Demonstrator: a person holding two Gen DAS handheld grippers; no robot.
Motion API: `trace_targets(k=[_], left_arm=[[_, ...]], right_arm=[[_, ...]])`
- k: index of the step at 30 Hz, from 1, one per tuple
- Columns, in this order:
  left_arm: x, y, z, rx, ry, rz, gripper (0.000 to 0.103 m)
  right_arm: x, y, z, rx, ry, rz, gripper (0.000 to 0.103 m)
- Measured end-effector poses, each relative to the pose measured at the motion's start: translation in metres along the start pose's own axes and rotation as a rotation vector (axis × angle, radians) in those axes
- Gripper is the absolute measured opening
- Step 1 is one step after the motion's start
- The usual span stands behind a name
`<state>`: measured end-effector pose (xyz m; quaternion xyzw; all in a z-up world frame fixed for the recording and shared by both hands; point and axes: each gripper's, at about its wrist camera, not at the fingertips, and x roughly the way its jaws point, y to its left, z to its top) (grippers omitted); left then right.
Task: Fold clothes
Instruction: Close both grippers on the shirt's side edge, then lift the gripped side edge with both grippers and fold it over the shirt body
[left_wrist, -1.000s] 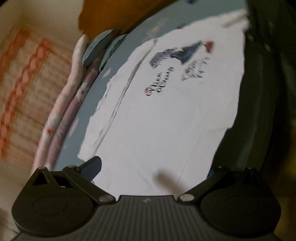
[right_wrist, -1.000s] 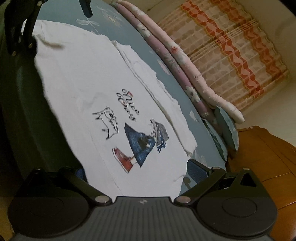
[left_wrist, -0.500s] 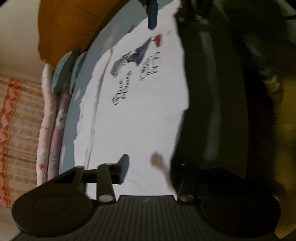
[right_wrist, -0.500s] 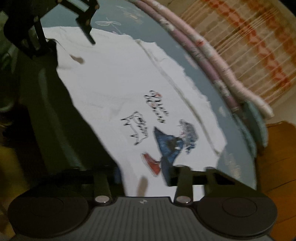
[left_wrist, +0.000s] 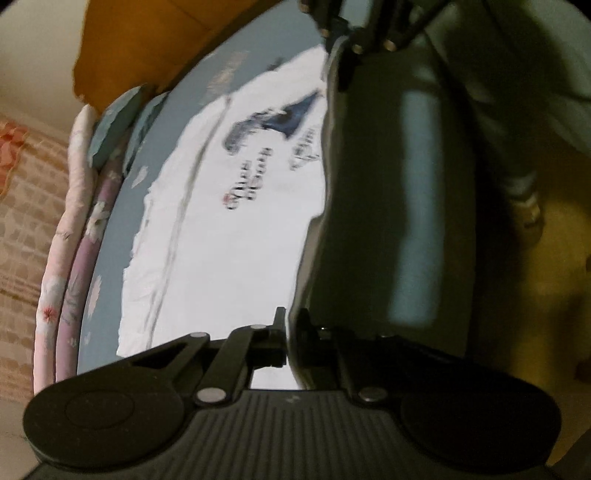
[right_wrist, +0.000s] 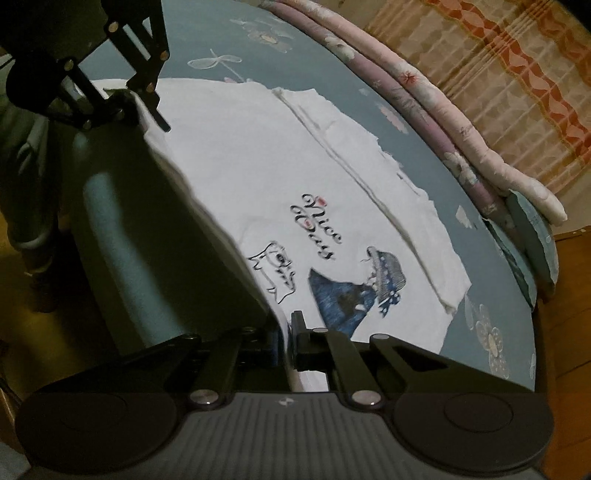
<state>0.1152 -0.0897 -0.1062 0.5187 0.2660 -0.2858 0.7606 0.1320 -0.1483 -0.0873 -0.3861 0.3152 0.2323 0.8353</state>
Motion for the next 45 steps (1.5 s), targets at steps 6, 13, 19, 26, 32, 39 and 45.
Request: trace_targets(k=[6, 13, 19, 26, 32, 39, 45], left_arm=[[-0.005, 0.023, -0.001, -0.075, -0.020, -0.009, 0.003], [0.001, 0.046, -0.001, -0.114, -0.036, 0.015, 0.003], [0.009, 0.071, 0.000, -0.151, -0.051, 0.038, 0.004], [0.024, 0.103, 0.003, -0.188, -0.066, 0.063, 0.004], [0.041, 0.128, 0.007, -0.207, -0.071, 0.088, 0.004], [0.069, 0.164, 0.012, -0.244, -0.074, 0.124, 0.004], [0.098, 0.195, 0.013, -0.279, -0.073, 0.147, 0.004]], right_arm=[[0.000, -0.015, 0.008, 0.015, -0.019, -0.018, 0.006], [0.006, -0.037, 0.016, 0.045, -0.036, -0.028, 0.006], [0.015, -0.059, 0.026, 0.070, -0.053, -0.043, 0.006], [0.030, -0.087, 0.040, 0.100, -0.076, -0.068, 0.006], [0.048, -0.110, 0.054, 0.080, -0.086, -0.095, 0.006], [0.077, -0.142, 0.073, 0.091, -0.100, -0.139, 0.006], [0.112, -0.170, 0.089, 0.103, -0.100, -0.168, 0.006]])
